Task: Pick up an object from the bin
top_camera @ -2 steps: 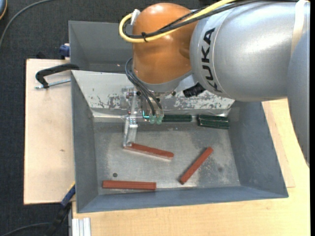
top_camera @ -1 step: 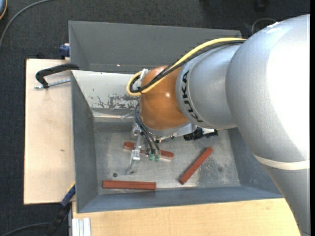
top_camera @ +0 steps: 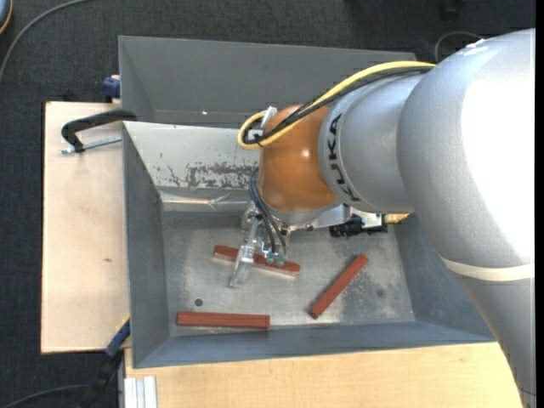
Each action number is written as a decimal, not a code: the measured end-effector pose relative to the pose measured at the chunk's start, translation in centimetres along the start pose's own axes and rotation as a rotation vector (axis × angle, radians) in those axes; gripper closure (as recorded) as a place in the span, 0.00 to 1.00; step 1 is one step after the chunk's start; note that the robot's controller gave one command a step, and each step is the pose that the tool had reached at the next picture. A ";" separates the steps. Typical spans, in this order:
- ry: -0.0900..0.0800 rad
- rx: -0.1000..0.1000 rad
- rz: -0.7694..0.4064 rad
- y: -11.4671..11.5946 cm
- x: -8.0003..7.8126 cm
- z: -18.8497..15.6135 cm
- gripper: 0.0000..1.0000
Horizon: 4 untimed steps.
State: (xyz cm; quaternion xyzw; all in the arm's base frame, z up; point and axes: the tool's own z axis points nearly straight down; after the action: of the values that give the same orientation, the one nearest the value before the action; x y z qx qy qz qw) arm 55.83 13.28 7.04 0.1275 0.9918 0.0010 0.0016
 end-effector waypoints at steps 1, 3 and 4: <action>0.001 -0.001 0.000 0.1 0.1 0.0 1.00; -0.002 -0.001 -0.196 -0.7 1.4 -22.2 0.00; 0.008 0.003 -0.339 0.9 -3.2 -7.1 0.00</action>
Offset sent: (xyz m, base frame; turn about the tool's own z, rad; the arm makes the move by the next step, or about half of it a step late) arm 0.0000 0.0000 0.0000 0.0000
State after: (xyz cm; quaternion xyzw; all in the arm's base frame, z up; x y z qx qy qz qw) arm 59.11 13.36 14.15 -0.0416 0.9991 -0.0001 -0.0022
